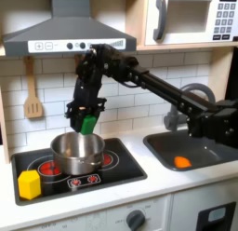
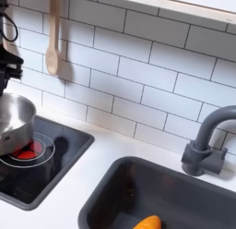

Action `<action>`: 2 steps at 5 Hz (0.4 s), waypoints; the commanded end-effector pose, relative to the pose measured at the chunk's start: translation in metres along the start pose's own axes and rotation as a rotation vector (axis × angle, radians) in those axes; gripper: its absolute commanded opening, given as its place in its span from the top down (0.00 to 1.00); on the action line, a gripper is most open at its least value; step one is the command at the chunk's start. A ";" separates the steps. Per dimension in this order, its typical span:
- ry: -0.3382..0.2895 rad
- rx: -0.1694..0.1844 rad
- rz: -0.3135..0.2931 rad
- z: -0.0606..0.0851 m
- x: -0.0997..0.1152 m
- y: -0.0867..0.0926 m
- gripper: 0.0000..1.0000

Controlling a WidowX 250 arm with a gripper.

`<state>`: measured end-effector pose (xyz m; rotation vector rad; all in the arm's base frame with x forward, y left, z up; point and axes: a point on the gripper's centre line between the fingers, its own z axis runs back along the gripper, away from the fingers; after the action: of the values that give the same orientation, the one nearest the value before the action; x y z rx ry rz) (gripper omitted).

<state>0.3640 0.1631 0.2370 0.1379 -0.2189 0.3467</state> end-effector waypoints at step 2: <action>0.011 -0.001 -0.015 -0.015 0.003 -0.004 0.00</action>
<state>0.3675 0.1652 0.2215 0.1346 -0.2005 0.3418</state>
